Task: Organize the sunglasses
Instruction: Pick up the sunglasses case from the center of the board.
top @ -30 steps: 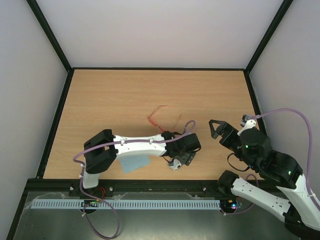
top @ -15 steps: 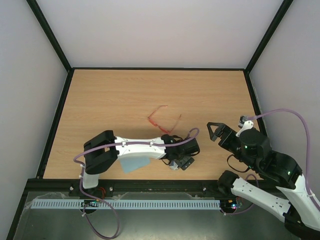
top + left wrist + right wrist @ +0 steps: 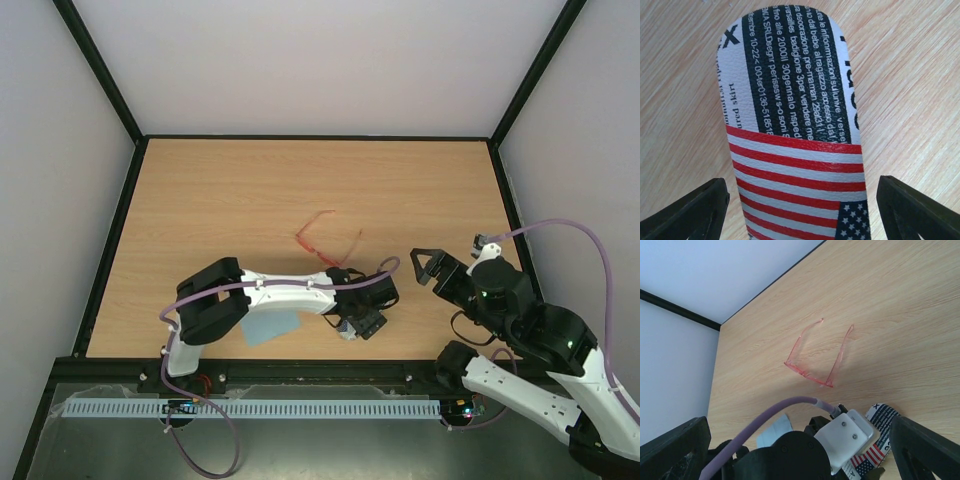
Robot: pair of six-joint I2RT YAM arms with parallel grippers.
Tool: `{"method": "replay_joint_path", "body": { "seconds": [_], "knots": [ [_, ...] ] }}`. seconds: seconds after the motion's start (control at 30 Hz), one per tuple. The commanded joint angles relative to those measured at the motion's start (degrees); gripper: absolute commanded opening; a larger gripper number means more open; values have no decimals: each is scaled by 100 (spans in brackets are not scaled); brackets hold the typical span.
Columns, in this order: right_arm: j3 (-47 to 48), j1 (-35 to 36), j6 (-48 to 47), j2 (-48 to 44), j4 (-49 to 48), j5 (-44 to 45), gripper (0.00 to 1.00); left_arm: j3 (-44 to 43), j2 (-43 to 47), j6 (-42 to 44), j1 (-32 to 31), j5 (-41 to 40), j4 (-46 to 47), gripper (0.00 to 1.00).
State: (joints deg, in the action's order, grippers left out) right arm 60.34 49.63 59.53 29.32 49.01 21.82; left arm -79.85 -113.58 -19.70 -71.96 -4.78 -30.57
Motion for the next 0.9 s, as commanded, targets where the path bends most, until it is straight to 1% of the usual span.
{"method": "replay_joint_path", "body": {
  "seconds": [0.0,0.07,0.27,0.37,0.43,0.7,0.87],
  "knots": [
    [-106,38,-1,-102,27,-11,98,-125,-72,64,72,106,-41,81],
    [-122,33,-9,-106,22,-18,98,-144,-96,64,86,138,-46,77],
    [-192,34,-11,-143,-6,-16,98,-179,-205,55,101,174,-48,74],
    [-219,38,-11,-147,-5,-13,98,-191,-219,54,95,181,-55,70],
    [-229,31,-10,-153,-6,-15,99,-197,-226,54,103,178,-61,64],
    [-358,33,7,-184,-58,-72,99,-211,-90,-2,145,209,-91,50],
    [-512,34,23,-172,-171,-131,99,-38,278,-126,298,218,-84,48]
  ]
}}
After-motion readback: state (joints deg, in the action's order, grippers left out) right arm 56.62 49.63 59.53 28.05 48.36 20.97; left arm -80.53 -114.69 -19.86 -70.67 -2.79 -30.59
